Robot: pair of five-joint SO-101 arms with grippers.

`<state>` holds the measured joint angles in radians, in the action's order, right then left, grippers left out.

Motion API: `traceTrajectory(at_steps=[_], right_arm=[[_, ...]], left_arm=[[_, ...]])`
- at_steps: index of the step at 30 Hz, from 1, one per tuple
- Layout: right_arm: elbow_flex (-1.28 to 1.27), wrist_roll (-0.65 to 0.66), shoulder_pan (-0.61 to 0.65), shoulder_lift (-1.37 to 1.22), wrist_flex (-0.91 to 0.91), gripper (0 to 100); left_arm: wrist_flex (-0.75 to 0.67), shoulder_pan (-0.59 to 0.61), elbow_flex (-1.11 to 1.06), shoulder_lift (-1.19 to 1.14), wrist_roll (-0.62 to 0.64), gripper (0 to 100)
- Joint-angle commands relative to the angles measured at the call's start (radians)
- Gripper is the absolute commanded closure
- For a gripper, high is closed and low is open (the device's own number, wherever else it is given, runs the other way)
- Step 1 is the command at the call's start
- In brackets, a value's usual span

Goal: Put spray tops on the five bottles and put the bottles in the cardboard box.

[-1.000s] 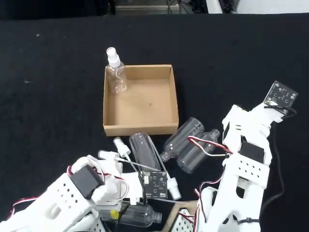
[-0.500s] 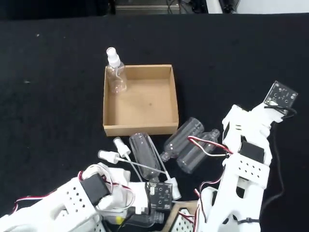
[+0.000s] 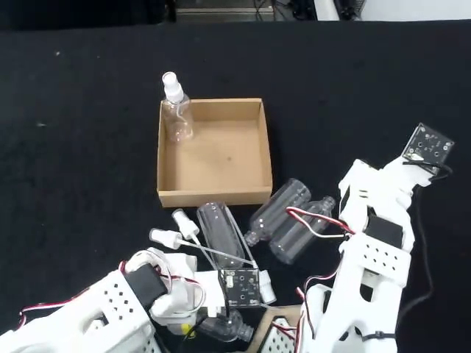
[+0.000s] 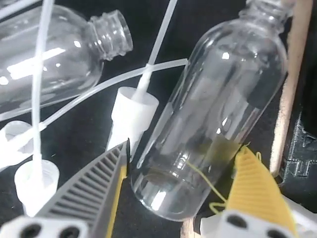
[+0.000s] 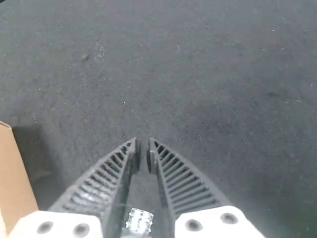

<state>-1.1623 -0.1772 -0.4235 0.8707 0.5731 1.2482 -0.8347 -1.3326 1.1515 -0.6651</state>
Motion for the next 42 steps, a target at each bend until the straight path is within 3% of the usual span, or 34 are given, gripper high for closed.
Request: traceTrajectory(at_steps=[1,4,10,22,29,35,42], right_arm=[[0.058,-0.009,-0.021,0.027,0.003,97.7],[0.056,-0.009,-0.021,0.027,0.003,97.7],[0.056,-0.009,-0.021,0.027,0.003,97.7],[0.056,-0.009,-0.021,0.027,0.003,97.7],[0.056,-0.009,-0.021,0.027,0.003,97.7],[0.056,-0.009,-0.021,0.027,0.003,97.7],[0.056,-0.009,-0.014,0.027,0.008,97.7]], left_arm=[[-0.014,0.016,0.007,-0.006,0.005,69],[0.028,0.025,0.010,-0.003,-0.009,71],[0.114,0.088,0.107,0.005,-0.101,95],[0.397,0.248,0.406,-0.006,-0.278,92],[0.502,0.519,0.627,-0.006,-0.442,92],[0.500,0.769,0.673,-0.008,-0.537,92],[0.255,1.115,0.593,-0.057,-0.546,92]])
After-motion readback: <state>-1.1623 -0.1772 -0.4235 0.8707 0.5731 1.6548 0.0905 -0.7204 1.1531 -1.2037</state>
